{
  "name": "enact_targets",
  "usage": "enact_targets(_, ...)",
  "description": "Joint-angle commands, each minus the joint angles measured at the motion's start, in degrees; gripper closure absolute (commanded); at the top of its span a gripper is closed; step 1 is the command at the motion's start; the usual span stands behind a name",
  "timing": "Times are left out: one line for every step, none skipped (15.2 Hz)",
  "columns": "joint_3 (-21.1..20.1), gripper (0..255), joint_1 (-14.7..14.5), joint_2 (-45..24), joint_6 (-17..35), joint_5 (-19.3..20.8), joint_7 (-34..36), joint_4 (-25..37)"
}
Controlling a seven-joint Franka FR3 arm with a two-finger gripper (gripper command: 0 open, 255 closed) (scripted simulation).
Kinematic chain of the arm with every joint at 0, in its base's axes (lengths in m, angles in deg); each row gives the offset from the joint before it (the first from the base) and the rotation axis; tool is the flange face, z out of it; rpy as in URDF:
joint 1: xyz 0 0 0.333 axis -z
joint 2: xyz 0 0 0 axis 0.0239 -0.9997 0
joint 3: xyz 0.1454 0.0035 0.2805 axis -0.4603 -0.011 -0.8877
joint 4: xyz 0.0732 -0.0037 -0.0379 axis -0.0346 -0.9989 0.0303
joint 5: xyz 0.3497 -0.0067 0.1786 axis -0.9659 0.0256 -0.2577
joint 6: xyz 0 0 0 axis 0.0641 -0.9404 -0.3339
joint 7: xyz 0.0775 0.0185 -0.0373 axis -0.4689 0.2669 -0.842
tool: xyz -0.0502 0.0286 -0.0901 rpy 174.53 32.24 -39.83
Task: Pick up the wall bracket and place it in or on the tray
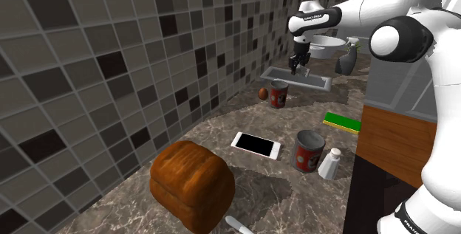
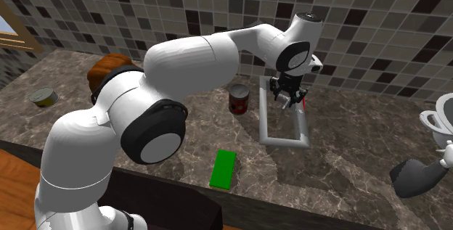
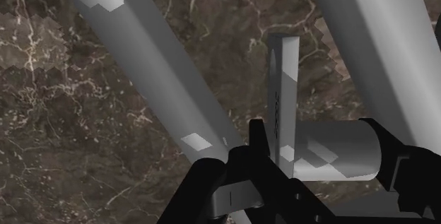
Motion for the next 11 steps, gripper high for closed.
enact_targets(0.0,255,0.0,0.0,0.1,0.0,0.0,-0.1)
enact_targets(0.0,255,0.0,0.0,0.1,0.0,0.0,-0.1)
enact_targets(0.0,255,0.0,0.0,0.1,0.0,0.0,-0.1)
enact_targets(0.0,255,0.0,0.0,0.1,0.0,0.0,-0.1)
enact_targets(0.0,0,0.0,0.0,0.1,0.0,0.0,-0.1)
enact_targets(0.0,0,0.0,0.0,0.1,0.0,0.0,-0.1)
enact_targets(0.0,0,0.0,0.0,0.1,0.0,0.0,-0.1)
enact_targets(0.0,0,0.0,0.0,0.1,0.0,0.0,-0.1)
enact_targets(0.0,0,0.0,0.0,0.1,0.0,0.0,-0.1)
enact_targets(0.0,0,0.0,0.0,0.1,0.0,0.0,-0.1)
enact_targets(0.0,0,0.0,0.2,-1.7,0.0,0.0,1.5)
